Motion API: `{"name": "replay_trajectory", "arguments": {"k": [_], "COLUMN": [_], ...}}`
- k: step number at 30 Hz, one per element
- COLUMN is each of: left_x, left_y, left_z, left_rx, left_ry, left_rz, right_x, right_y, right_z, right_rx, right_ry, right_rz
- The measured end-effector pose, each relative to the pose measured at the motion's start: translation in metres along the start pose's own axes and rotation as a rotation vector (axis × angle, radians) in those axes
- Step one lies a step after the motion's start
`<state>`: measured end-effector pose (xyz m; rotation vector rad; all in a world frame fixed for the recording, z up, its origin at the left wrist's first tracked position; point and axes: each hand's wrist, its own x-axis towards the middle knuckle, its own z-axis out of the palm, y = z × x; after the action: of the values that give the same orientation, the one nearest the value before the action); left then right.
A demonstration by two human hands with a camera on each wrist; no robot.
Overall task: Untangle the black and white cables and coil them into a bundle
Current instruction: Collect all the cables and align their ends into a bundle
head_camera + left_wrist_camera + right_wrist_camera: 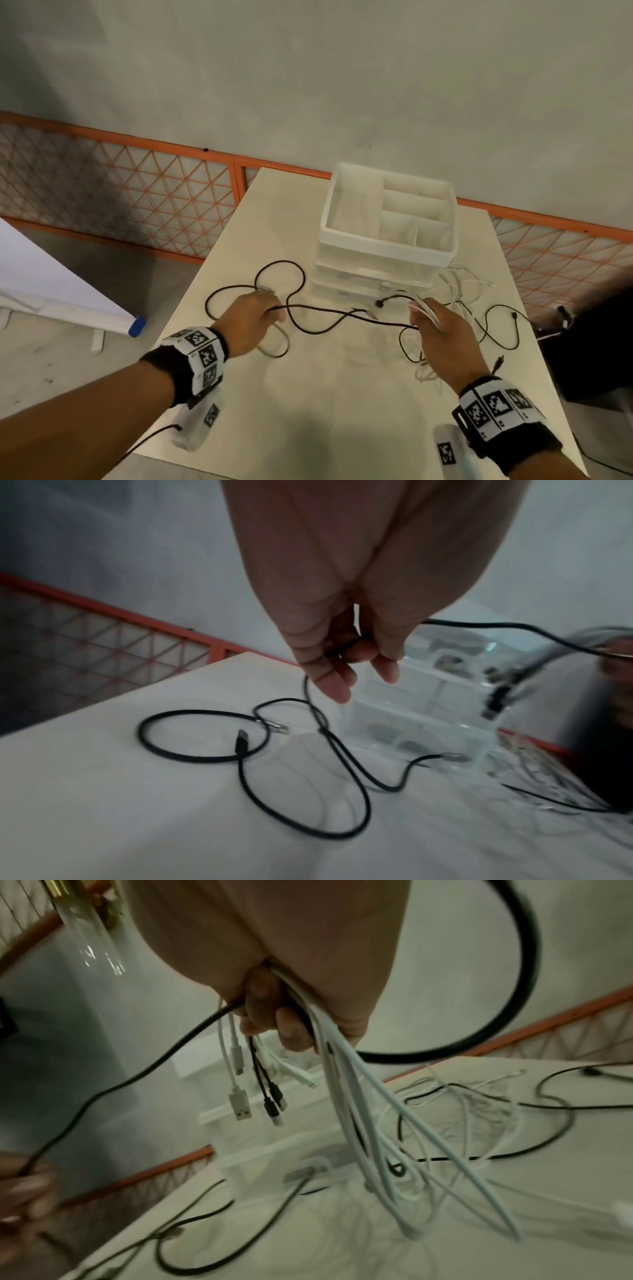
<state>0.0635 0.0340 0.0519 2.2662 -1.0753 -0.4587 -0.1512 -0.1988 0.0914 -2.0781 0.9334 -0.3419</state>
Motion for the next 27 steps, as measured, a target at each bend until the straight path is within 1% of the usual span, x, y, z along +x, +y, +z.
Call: {"name": "replay_trajectory", "arguments": {"k": [2,4,5,7,8,10,12,13,14,15,17,19,21,22,24,27], "left_x": [0.000,0.005,0.007,0.012,0.014,0.016,0.015,0.015,0.016,0.017,0.019,0.017,0.013,0.012,0.011,0.014], "left_y": [-0.005,0.005,0.016,0.041,0.054,0.081,0.100,0.106,0.105,0.101,0.077,0.051,0.036,0.034,0.038,0.058], "left_z": [-0.009,-0.014,-0.014,-0.008,-0.001,0.017,0.028,0.029,0.029,0.024,0.014,0.002,-0.008,-0.010,-0.012,-0.002], "left_rx": [0.033,0.079,0.119,0.194,0.233,0.310,0.263,0.215,0.180,0.160,0.125,0.068,0.011,-0.016,-0.051,0.050], "left_ry": [0.019,0.011,0.003,-0.024,-0.051,-0.092,-0.047,-0.015,0.000,-0.001,-0.009,0.002,0.001,-0.009,-0.024,-0.048], "left_rz": [-0.047,-0.023,0.038,0.196,0.251,0.299,0.356,0.374,0.357,0.309,0.151,0.018,-0.079,-0.098,-0.065,0.113], "right_x": [-0.002,-0.002,-0.003,-0.004,-0.005,-0.008,-0.010,-0.010,-0.009,-0.008,-0.008,-0.010,-0.011,-0.011,-0.011,-0.013], "right_y": [0.011,0.014,0.011,-0.006,-0.016,-0.037,-0.049,-0.049,-0.048,-0.044,-0.032,-0.019,-0.006,-0.001,0.003,-0.009], "right_z": [-0.009,-0.010,-0.009,-0.001,0.005,0.020,0.032,0.034,0.032,0.028,0.014,-0.001,-0.012,-0.013,-0.010,0.005], "right_rx": [-0.071,-0.140,-0.146,-0.115,-0.075,0.015,0.057,0.081,0.118,0.156,0.203,0.241,0.231,0.216,0.204,0.177], "right_ry": [-0.054,-0.130,-0.157,-0.189,-0.202,-0.237,-0.229,-0.191,-0.141,-0.089,0.008,0.073,0.072,0.033,-0.077,-0.193], "right_rz": [0.050,0.065,0.056,-0.017,-0.060,-0.122,-0.183,-0.201,-0.196,-0.172,-0.100,-0.025,0.021,0.050,0.098,0.087]}}
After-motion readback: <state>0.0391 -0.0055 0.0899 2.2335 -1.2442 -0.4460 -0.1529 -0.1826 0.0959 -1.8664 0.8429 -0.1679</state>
